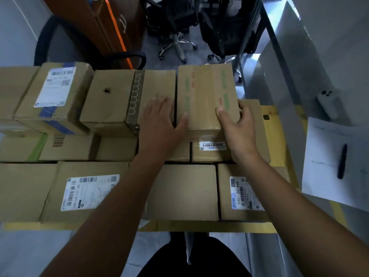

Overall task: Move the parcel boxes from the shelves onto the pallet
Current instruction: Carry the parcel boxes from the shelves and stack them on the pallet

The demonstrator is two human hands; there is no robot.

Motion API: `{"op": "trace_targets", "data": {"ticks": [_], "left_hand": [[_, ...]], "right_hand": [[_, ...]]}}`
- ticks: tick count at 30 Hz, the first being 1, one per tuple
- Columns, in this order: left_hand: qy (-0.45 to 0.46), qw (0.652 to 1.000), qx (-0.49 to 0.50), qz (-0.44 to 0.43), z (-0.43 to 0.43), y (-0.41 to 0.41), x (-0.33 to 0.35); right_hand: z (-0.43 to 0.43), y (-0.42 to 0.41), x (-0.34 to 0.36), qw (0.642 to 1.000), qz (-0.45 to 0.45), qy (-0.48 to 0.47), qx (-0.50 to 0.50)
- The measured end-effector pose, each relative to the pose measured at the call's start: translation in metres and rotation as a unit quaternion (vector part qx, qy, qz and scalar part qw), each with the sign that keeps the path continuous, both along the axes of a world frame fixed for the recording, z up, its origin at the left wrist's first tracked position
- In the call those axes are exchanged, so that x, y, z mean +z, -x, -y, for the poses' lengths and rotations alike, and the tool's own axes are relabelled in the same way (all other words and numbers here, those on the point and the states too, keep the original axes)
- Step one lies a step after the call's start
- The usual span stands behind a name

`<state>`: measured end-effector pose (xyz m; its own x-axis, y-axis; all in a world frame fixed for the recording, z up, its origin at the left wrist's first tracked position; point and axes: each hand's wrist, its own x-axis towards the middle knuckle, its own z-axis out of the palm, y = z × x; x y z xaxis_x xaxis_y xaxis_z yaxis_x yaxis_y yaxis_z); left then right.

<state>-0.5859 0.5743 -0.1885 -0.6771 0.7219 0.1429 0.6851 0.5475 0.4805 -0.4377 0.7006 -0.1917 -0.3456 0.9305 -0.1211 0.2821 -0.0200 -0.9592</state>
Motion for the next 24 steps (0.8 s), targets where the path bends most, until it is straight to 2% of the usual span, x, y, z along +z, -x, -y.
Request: {"op": "trace_targets", "data": {"ticks": [10,15,20,24], "left_hand": [[0.012,1.000,0.015,0.015,-0.003,-0.007,0.013],[-0.043,0.999,0.013,0.027,0.004,-0.027,0.022],[-0.130,0.989,-0.062,0.037,0.011,-0.057,0.028],[-0.153,0.973,-0.160,0.065,0.015,-0.082,0.031]], "right_hand": [[-0.003,-0.012,-0.001,0.996,-0.004,0.027,0.082],[-0.005,-0.032,0.004,0.997,-0.002,0.028,0.076],[0.008,-0.067,0.010,0.999,0.032,-0.022,0.037],[0.034,-0.107,0.020,0.998,0.049,-0.047,-0.013]]}}
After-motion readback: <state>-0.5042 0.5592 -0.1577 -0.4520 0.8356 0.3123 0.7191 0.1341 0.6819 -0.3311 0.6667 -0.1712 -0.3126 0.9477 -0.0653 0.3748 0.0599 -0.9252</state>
